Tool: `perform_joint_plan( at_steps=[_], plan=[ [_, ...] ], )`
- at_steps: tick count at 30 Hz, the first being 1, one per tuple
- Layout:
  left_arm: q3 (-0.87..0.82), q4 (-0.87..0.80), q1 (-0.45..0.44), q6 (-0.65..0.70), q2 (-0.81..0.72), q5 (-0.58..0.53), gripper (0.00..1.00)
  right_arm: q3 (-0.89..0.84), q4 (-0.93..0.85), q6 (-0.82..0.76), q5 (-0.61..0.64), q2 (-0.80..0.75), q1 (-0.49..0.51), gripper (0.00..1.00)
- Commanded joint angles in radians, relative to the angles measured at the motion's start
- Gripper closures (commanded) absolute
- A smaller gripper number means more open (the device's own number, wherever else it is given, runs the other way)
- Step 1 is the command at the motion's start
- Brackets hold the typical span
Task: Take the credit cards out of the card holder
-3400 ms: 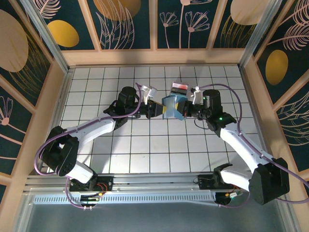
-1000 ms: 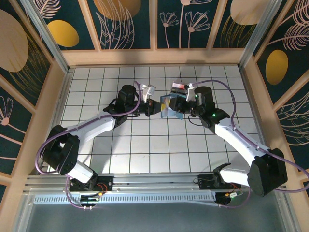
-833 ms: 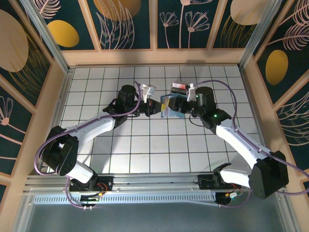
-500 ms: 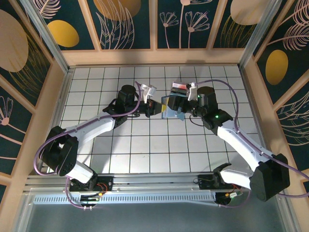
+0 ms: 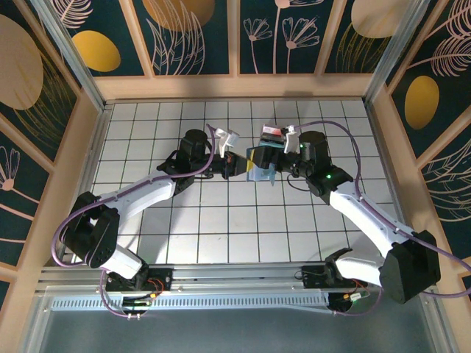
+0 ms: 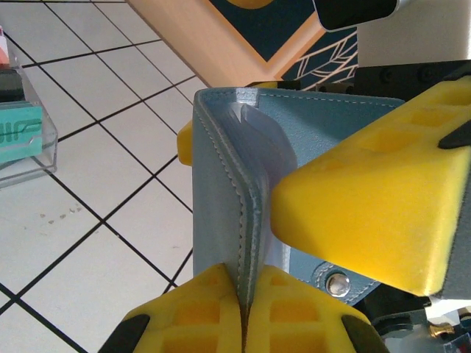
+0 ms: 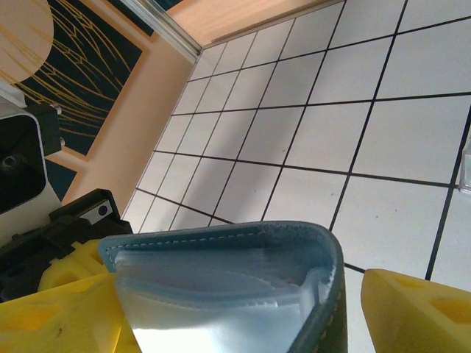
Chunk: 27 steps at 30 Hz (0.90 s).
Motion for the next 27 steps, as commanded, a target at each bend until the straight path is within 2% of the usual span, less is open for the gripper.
perform_joint_plan(
  at_steps=[1, 5, 15, 17, 21, 27],
  plan=[
    [0.007, 0.061, -0.005, -0.008, -0.011, 0.035, 1.0, 0.016, 0.032, -0.01, 0.005, 0.012, 0.01, 0.21],
    [0.003, 0.066, -0.005, -0.009, -0.02, 0.039, 0.99, 0.017, 0.019, -0.006, 0.019, 0.023, 0.011, 0.36],
    [0.002, 0.07, -0.006, -0.008, -0.031, 0.03, 0.79, 0.014, 0.015, -0.002, 0.037, 0.007, 0.01, 0.67],
    [0.003, 0.07, -0.005, -0.01, -0.031, 0.029, 0.74, 0.011, 0.015, 0.0, 0.039, 0.002, 0.01, 0.69],
    [0.003, 0.073, -0.005, -0.009, -0.032, 0.024, 0.57, 0.009, 0.015, 0.0, 0.038, -0.005, 0.008, 0.7],
    [-0.026, 0.075, -0.005, -0.018, -0.041, -0.009, 0.53, 0.006, 0.015, -0.004, 0.026, -0.013, 0.009, 0.7]
  ],
)
